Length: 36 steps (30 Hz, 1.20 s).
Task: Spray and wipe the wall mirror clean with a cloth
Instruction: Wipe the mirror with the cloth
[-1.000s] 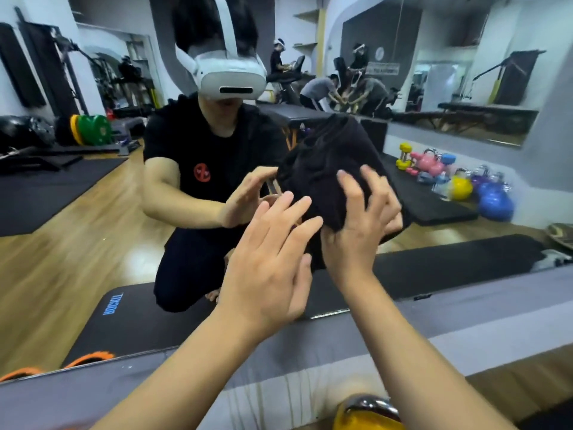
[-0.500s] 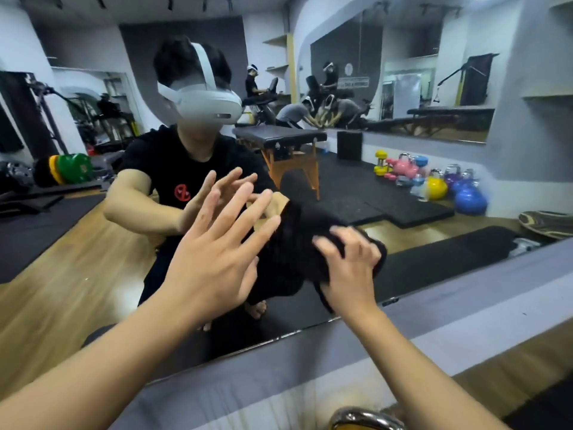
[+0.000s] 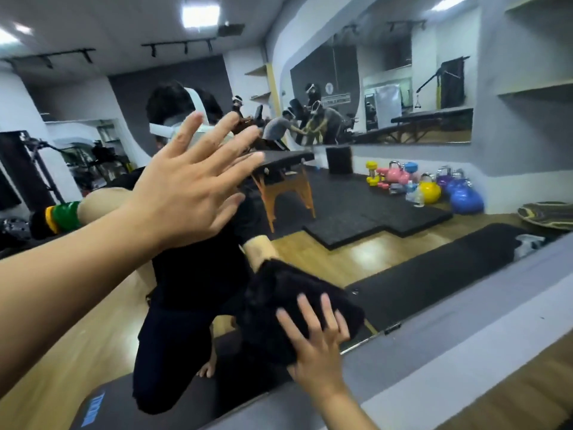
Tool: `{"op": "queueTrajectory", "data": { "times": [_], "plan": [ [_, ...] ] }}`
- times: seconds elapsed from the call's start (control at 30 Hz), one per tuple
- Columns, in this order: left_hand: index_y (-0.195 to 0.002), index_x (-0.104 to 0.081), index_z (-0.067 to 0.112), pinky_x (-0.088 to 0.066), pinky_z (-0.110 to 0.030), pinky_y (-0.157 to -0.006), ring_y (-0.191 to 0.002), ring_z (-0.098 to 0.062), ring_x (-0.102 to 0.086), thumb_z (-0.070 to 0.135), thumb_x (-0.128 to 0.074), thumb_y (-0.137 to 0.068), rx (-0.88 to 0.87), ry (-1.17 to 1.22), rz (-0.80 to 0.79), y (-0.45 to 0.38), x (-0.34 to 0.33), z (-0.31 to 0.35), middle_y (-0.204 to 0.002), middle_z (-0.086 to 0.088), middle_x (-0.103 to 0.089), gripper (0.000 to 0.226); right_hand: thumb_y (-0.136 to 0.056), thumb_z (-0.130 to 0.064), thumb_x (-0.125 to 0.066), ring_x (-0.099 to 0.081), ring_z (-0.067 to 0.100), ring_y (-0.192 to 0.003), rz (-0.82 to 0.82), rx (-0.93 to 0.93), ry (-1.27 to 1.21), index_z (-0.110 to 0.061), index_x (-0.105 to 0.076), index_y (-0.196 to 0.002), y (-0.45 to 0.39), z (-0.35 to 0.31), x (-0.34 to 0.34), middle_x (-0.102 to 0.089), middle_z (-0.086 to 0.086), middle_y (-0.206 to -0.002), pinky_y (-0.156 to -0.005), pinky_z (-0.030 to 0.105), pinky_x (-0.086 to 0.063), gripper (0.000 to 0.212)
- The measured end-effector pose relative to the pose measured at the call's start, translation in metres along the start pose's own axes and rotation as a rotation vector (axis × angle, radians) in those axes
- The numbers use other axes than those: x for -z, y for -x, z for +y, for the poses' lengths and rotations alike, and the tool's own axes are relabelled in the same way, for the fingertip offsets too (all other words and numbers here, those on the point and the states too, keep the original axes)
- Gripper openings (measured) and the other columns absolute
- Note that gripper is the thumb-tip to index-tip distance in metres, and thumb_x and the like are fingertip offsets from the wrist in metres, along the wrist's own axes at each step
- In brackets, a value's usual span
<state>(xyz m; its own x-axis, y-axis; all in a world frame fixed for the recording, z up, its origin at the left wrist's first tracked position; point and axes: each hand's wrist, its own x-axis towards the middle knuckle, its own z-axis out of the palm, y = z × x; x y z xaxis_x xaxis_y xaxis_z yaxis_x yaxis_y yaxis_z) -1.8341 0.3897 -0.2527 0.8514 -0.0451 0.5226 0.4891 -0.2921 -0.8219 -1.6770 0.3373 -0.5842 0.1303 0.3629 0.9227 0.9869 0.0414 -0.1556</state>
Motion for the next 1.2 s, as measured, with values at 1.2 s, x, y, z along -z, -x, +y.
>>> {"op": "queueTrajectory", "data": {
  "times": [1.2],
  "plan": [
    [-0.157, -0.041, 0.013, -0.019, -0.064, -0.124, -0.157, -0.038, -0.020, 0.037, -0.041, -0.100, -0.004, -0.041, 0.026, 0.010, -0.010, -0.002, -0.169, -0.012, -0.027, 0.062, -0.085, -0.024, -0.070, -0.031, 0.038, -0.139, 0.214, -1.109, -0.303, -0.018, -0.036, -0.151, -0.088, -0.012, 0.023, -0.026, -0.001, -0.164, -0.111, 0.055, -0.022, 0.075]
  ]
}}
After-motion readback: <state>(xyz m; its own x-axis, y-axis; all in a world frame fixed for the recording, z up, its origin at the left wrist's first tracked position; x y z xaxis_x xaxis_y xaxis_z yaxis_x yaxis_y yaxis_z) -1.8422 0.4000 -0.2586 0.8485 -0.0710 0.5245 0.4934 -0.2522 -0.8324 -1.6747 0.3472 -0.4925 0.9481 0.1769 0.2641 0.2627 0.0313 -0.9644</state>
